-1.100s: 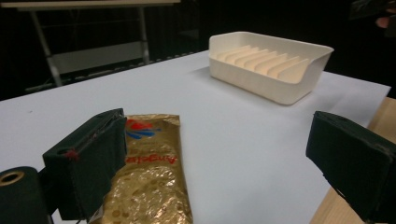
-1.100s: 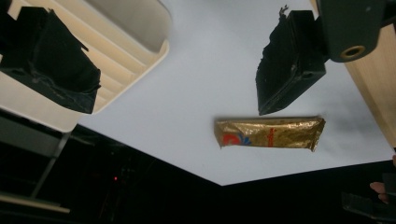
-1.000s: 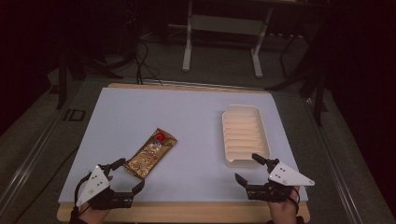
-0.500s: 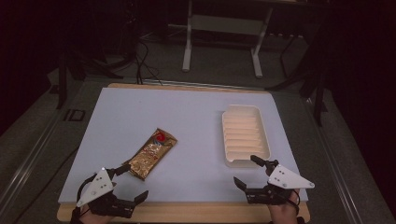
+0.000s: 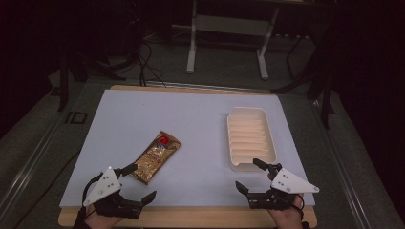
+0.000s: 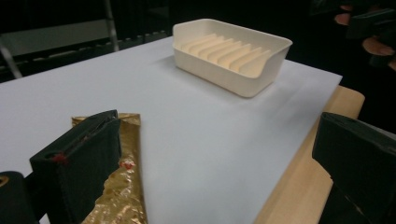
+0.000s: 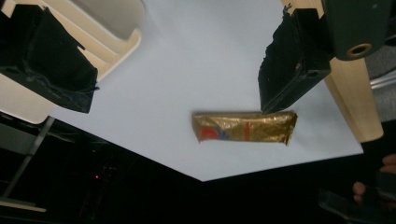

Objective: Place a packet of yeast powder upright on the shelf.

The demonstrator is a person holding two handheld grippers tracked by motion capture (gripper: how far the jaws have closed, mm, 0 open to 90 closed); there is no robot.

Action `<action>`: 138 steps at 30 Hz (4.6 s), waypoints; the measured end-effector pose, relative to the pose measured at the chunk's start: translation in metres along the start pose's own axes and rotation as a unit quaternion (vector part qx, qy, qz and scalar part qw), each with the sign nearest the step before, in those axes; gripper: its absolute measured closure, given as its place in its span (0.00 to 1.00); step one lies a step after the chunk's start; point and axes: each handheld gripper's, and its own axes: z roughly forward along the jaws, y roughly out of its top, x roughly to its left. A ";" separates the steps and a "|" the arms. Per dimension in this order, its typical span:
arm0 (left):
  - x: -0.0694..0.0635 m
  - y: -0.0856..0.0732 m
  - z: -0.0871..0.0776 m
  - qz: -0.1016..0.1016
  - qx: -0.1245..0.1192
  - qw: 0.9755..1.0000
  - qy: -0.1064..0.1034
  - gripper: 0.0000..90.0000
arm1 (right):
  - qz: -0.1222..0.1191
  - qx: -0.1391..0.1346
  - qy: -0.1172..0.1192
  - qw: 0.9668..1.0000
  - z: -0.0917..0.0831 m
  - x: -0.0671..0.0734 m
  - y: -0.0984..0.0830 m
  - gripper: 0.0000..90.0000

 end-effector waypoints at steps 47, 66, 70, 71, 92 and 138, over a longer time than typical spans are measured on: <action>0.060 0.066 0.075 0.045 0.025 0.999 0.015 0.05 | -0.002 -0.006 0.033 0.999 -0.002 0.004 0.002 0.15; 0.102 0.049 0.112 0.022 0.063 0.998 0.018 0.18 | -0.002 -0.005 0.037 0.999 -0.001 0.005 0.001 0.15; 0.111 0.041 0.119 0.023 0.078 0.997 0.018 0.26 | -0.003 -0.002 0.039 0.999 0.000 0.006 0.001 0.15; 0.114 0.039 0.121 0.016 0.081 0.996 0.016 0.26 | -0.003 -0.002 0.039 0.999 0.000 0.006 0.001 0.15; 0.149 0.008 0.157 -0.028 0.146 0.987 0.060 0.36 | -0.003 0.004 0.049 0.999 0.004 0.007 -0.002 0.16; 0.139 -0.014 0.187 -0.021 0.225 0.972 0.063 0.96 | -0.005 0.014 0.053 0.998 0.007 0.006 -0.003 0.17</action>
